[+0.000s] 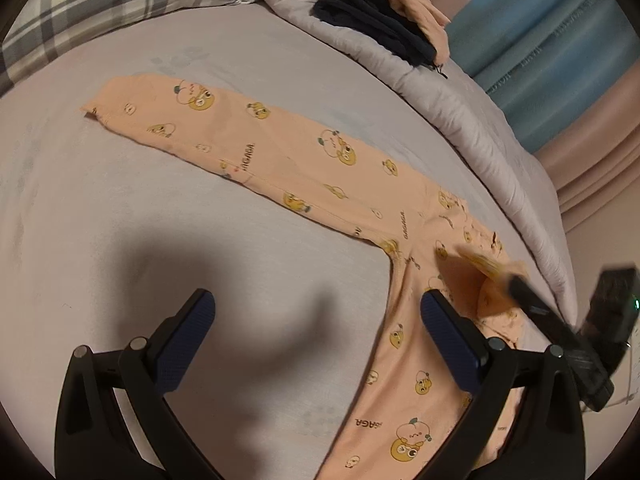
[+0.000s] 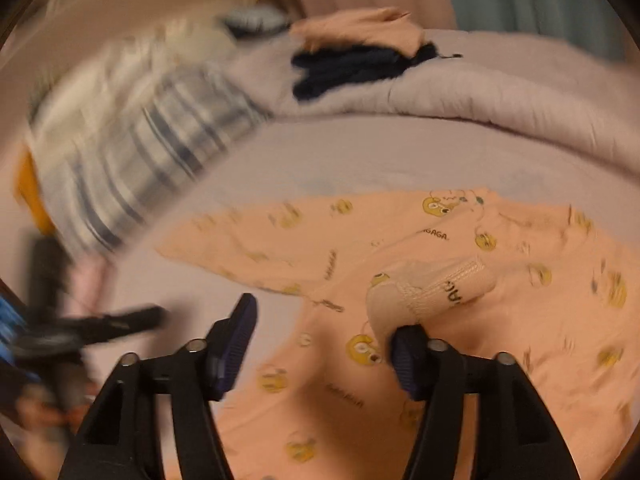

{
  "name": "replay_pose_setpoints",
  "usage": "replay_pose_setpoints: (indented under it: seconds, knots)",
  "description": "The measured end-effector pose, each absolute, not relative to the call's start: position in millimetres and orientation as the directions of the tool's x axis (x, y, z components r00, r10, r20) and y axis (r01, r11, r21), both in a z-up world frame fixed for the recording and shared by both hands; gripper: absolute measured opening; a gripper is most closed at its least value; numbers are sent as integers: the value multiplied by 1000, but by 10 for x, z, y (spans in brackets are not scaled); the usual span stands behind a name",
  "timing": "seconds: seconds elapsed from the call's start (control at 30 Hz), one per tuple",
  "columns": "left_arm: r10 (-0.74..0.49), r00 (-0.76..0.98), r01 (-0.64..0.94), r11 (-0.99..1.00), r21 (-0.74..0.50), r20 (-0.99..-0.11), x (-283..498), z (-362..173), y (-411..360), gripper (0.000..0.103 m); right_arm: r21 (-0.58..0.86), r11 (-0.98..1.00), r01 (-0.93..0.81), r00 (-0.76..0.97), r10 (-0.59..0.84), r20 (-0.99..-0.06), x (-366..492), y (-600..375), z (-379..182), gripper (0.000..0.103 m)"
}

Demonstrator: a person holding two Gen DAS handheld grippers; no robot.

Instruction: Fold small clothes

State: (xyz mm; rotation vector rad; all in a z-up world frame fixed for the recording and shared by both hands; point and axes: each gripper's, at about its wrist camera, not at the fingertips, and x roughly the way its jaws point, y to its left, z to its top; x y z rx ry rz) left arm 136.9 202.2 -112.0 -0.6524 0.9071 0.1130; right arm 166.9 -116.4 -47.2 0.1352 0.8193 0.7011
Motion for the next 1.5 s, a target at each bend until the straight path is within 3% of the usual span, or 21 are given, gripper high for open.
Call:
replay_pose_setpoints:
  seconds: [0.2,0.3,0.43,0.57,0.63,0.77,0.9,1.1,1.27,1.4,1.5]
  knots:
    - [-173,628,-416,749,-515,-759,1313,-1210,2274,102,569,710,-414,495,701,-514,1708,-1644,-535,66]
    - [-165,626,-429,743,-514,-762,1279,-1220,2336,102,535,761,-367,532,644,-550,1826,-1512,-569,66]
    - [-153,627,-438,742,-508,-764,1243,-1211,2394,102,94,895,-436,616,373,-694,1826,-597,-437,66]
    - [-130,636,-449,739,-502,-761,1206,-1170,2478,102,-241,689,-684,574,303,-761,1418,593,-653,66]
    - [-122,642,-455,734,-504,-757,1179,-1145,2528,102,-424,552,-718,615,218,-758,1193,966,-889,66]
    - [-112,642,-456,739,-496,-758,1170,-1117,2574,102,-521,435,-734,621,119,-775,1091,1041,-1206,66]
    - [-226,645,-364,749,-553,-730,1289,-1111,2418,102,-435,553,-711,607,170,-776,1155,699,-971,66]
    - [-449,610,-191,717,-670,-653,1610,-1125,1968,102,36,759,-650,425,402,-811,1327,-364,-718,70]
    - [-508,535,-205,697,-687,-675,2028,-1379,1694,99,201,866,-458,466,427,-775,1382,-1043,-820,70]
    - [-509,503,-230,699,-677,-698,2230,-1555,1549,95,220,909,-353,528,388,-756,1373,-1342,-848,70]
    - [-498,523,-232,698,-678,-692,2279,-1548,1527,93,43,950,-309,592,227,-773,1357,-1408,-877,70]
